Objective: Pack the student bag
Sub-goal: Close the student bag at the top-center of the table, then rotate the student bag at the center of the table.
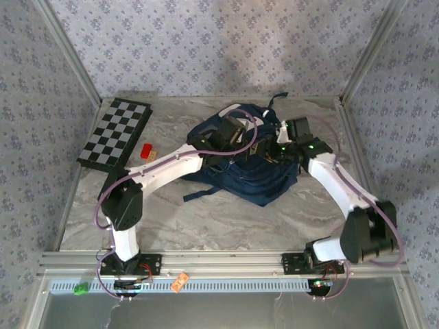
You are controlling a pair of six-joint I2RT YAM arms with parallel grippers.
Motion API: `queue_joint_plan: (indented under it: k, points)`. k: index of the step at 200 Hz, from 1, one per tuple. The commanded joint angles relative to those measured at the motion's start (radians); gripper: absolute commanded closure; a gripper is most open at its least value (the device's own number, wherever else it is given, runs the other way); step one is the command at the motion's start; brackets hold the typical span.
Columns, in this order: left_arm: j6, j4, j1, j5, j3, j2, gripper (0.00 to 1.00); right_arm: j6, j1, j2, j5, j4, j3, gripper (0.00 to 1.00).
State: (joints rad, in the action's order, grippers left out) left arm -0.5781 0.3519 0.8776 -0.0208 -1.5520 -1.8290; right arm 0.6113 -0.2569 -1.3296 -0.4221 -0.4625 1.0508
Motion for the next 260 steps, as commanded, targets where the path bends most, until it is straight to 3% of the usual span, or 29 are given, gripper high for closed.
queue_joint_plan:
  k: [1, 28, 43, 77, 111, 150, 170, 206, 225, 260]
  points:
    - [0.015, 0.042, -0.016, 0.109, -0.058, 0.033, 0.74, -0.050, 0.048, 0.119, 0.077, -0.133, -0.049, 0.62]
    - [-0.019, -0.051, -0.054, 0.206, 0.084, 0.184, 0.47, -0.056, 0.062, 0.197, 0.118, -0.218, -0.063, 0.57]
    - [-0.117, -0.129, -0.093, 0.211, 0.206, 0.260, 0.38, -0.052, 0.031, 0.210, 0.140, -0.249, -0.064, 0.54]
    - [-0.388, -0.217, -0.205, 0.259, 0.369, 0.278, 0.36, -0.024, -0.083, 0.207, 0.238, -0.263, -0.063, 0.46]
    - [-0.528, -0.355, -0.236, 0.306, 0.409, 0.190, 0.36, 0.005, -0.145, 0.176, 0.261, -0.226, -0.073, 0.44]
    - [-0.603, -0.406, -0.235, 0.309, 0.367, 0.070, 0.43, 0.032, -0.169, 0.142, 0.271, -0.180, -0.072, 0.44]
    - [-0.623, -0.449, -0.232, 0.339, 0.344, 0.032, 0.48, 0.025, -0.151, 0.097, 0.261, -0.143, -0.063, 0.50]
    - [-0.660, -0.414, -0.200, 0.318, 0.301, 0.003, 0.68, -0.075, -0.076, -0.013, 0.217, -0.078, 0.000, 0.57]
    - [-0.729, -0.437, -0.183, 0.317, 0.297, -0.009, 0.82, -0.124, -0.038, -0.054, 0.240, -0.116, 0.057, 0.57]
    - [-0.814, -0.454, -0.129, 0.268, 0.257, -0.017, 0.95, -0.175, 0.007, -0.039, 0.303, -0.258, 0.121, 0.54]
